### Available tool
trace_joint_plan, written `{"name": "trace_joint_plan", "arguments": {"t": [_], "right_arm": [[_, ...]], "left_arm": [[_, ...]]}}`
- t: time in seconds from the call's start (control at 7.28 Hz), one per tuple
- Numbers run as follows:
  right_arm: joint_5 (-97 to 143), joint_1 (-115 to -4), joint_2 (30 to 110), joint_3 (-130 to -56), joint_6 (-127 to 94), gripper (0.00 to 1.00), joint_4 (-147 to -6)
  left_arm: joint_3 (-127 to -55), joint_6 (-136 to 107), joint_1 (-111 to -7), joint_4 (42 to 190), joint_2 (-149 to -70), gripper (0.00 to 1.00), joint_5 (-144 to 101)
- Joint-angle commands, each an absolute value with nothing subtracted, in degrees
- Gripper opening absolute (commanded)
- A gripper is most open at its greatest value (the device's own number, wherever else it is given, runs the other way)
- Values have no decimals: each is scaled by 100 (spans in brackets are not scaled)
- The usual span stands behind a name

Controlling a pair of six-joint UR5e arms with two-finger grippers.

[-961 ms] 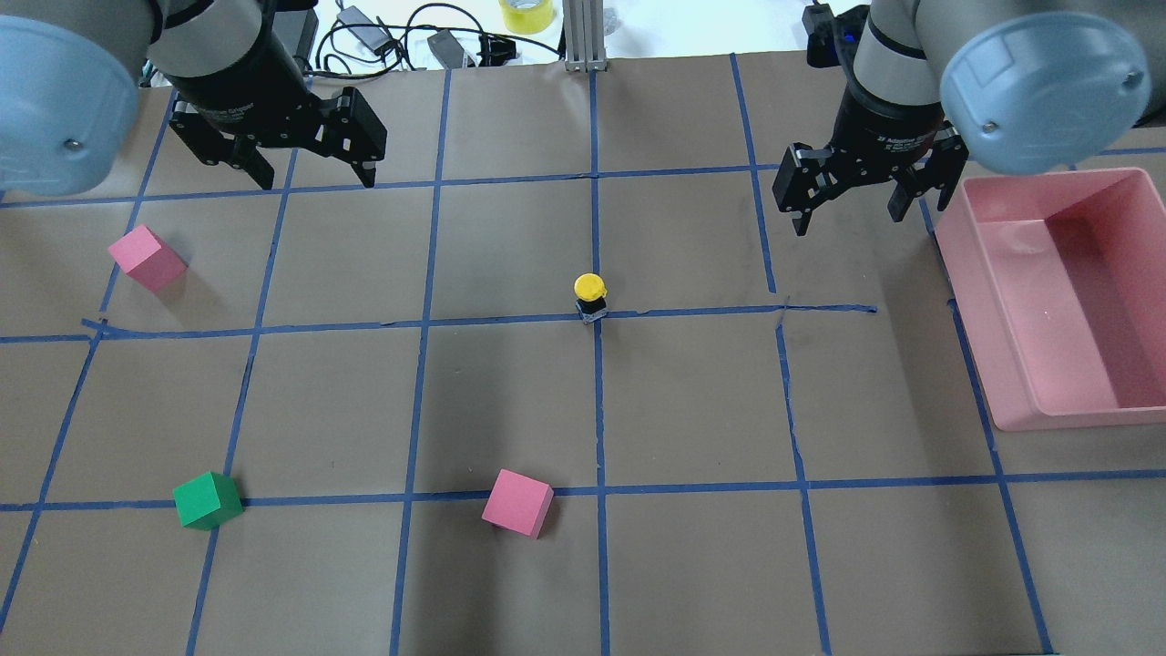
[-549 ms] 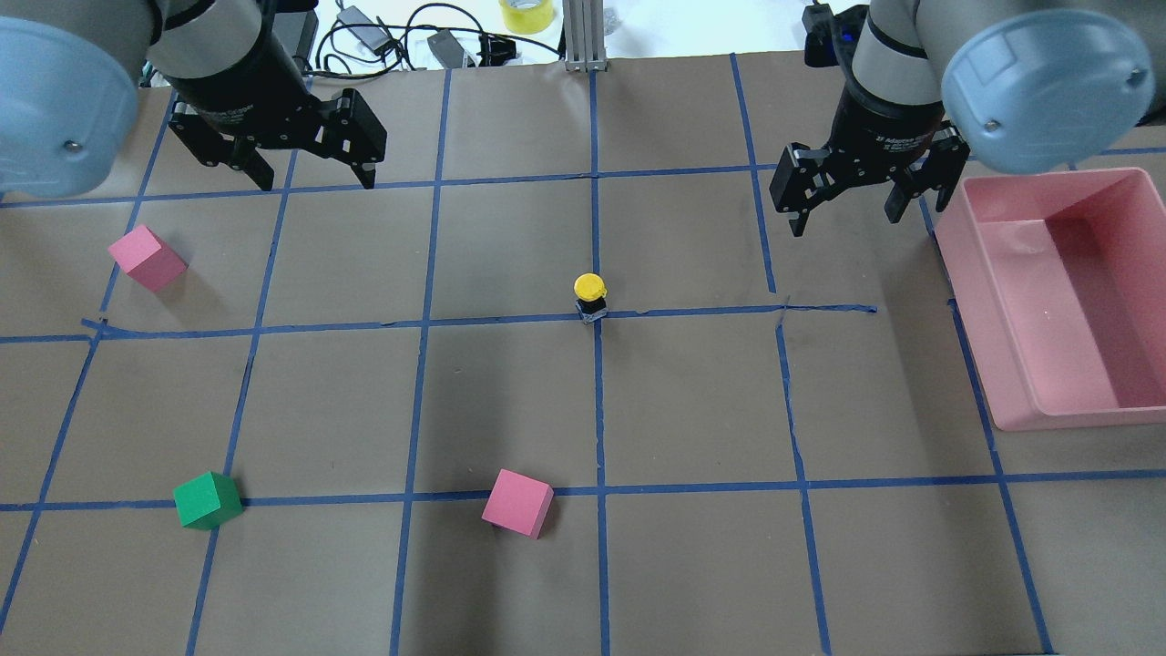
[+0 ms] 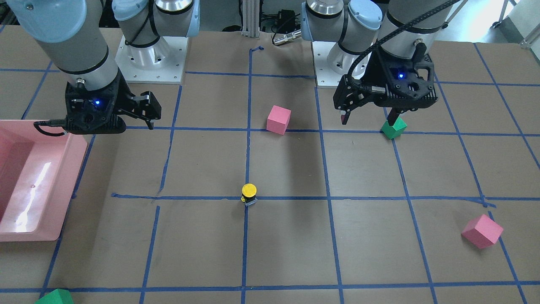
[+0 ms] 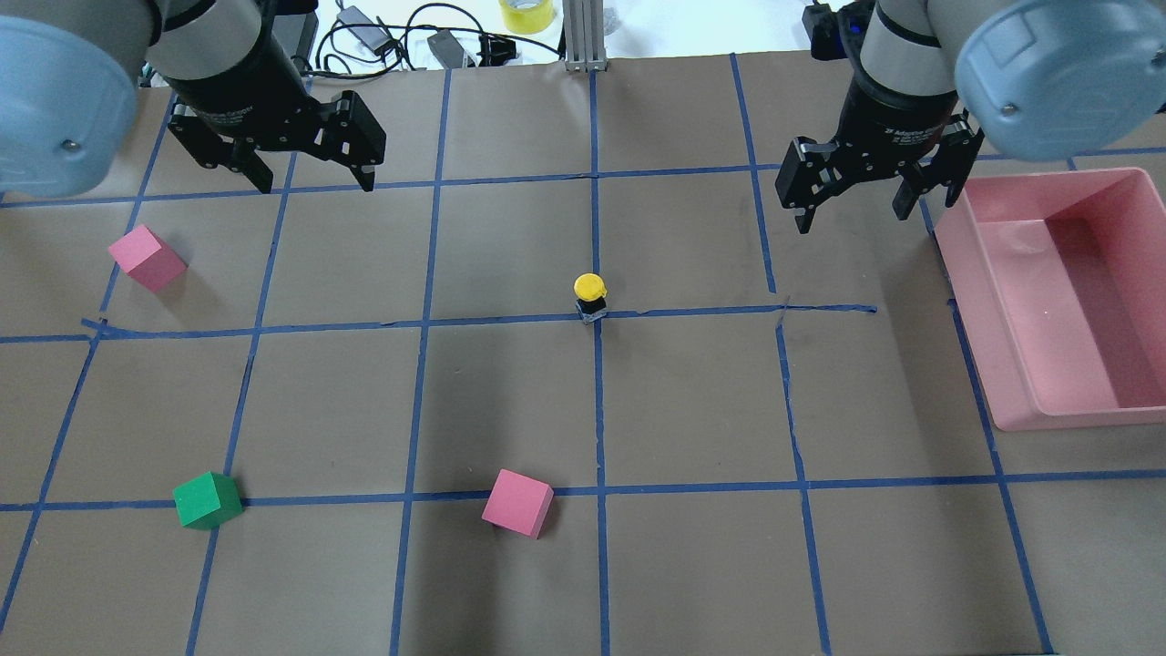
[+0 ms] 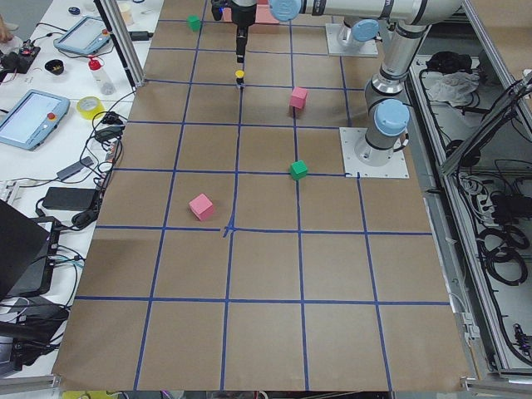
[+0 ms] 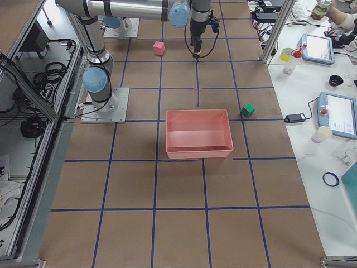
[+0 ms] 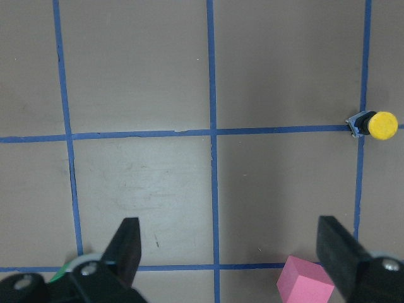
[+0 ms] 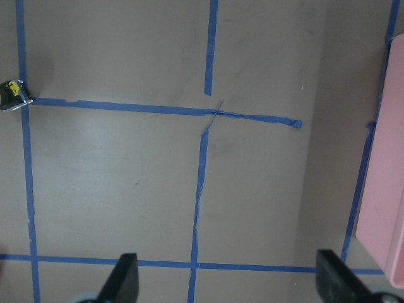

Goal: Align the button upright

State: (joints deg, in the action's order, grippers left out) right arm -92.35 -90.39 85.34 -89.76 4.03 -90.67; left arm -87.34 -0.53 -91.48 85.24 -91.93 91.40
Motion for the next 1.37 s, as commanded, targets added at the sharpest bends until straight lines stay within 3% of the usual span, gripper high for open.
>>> {"name": "trace_joint_plan", "arguments": {"t": [0.0, 1.24], "right_arm": [[-9272, -9000, 8631, -8799, 387, 100, -9061], [-9272, -9009, 8596, -8833, 378, 100, -9167]], "left_arm": [[-8736, -53, -9149, 8525, -9193, 100, 9141], [-8728, -44, -9132, 8552, -9193, 100, 9132]]}}
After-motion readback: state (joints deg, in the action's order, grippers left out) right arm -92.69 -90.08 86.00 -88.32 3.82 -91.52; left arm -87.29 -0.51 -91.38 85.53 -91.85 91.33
